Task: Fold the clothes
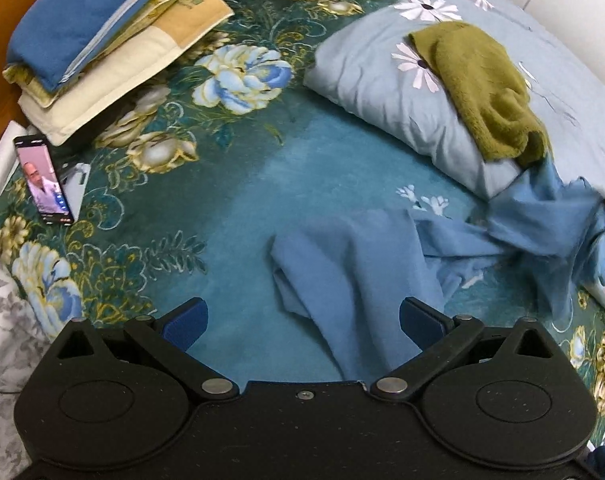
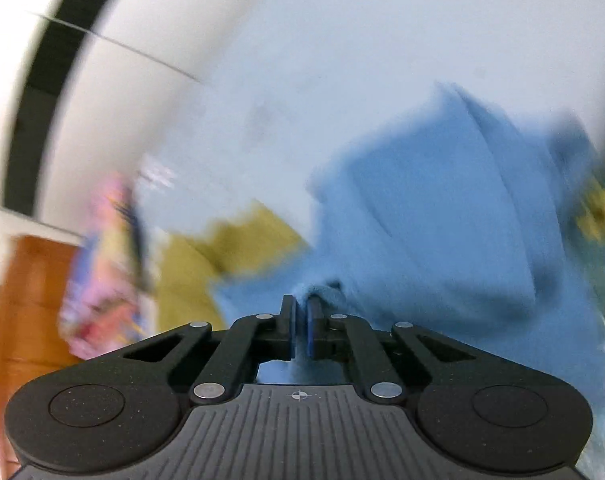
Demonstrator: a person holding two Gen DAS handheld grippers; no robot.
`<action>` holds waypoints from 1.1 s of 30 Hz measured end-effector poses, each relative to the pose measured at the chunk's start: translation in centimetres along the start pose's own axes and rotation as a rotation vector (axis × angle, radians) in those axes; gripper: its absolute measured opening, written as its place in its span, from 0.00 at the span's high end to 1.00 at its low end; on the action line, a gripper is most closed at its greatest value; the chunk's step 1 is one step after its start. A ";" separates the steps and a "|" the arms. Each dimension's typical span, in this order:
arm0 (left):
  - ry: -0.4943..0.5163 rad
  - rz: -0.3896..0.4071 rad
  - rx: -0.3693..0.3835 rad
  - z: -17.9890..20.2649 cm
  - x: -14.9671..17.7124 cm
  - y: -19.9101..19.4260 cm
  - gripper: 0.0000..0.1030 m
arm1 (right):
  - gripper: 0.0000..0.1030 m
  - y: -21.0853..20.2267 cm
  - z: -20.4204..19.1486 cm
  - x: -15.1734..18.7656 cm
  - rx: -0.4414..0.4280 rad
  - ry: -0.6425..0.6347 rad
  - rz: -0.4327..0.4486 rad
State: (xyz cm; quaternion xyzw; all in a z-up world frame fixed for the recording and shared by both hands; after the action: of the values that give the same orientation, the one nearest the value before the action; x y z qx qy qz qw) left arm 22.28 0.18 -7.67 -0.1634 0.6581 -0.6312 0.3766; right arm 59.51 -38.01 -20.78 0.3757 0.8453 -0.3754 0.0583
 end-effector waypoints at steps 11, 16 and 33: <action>0.055 0.002 0.018 2.1 0.1 0.2 0.02 | 0.96 -2.9 -10.8 -14.9 -0.256 -0.212 0.344; 0.049 0.003 0.018 1.9 0.2 0.3 0.02 | 0.94 -0.2 -9.5 -12.8 -0.161 -0.298 0.237; -0.001 0.027 0.023 -2.6 1.6 -1.4 0.02 | 0.53 -2.1 -5.9 31.2 -0.149 -0.670 -0.762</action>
State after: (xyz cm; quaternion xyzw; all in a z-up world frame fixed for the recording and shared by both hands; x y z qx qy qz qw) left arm 18.99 0.72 -6.98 -0.1507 0.6527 -0.6334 0.3873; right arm 36.96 -16.49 -27.25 -0.1052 0.8816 -0.4084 0.2118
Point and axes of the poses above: each gripper's, at about its wrist camera, not at the fingertips, and y roughly the way its jaws point, z to its right, x to its underside, the point moved 3 cm from there along y, roughly the way its jaws point, and after that the axes turned 6 degrees about -y, right-handed, at the moved point
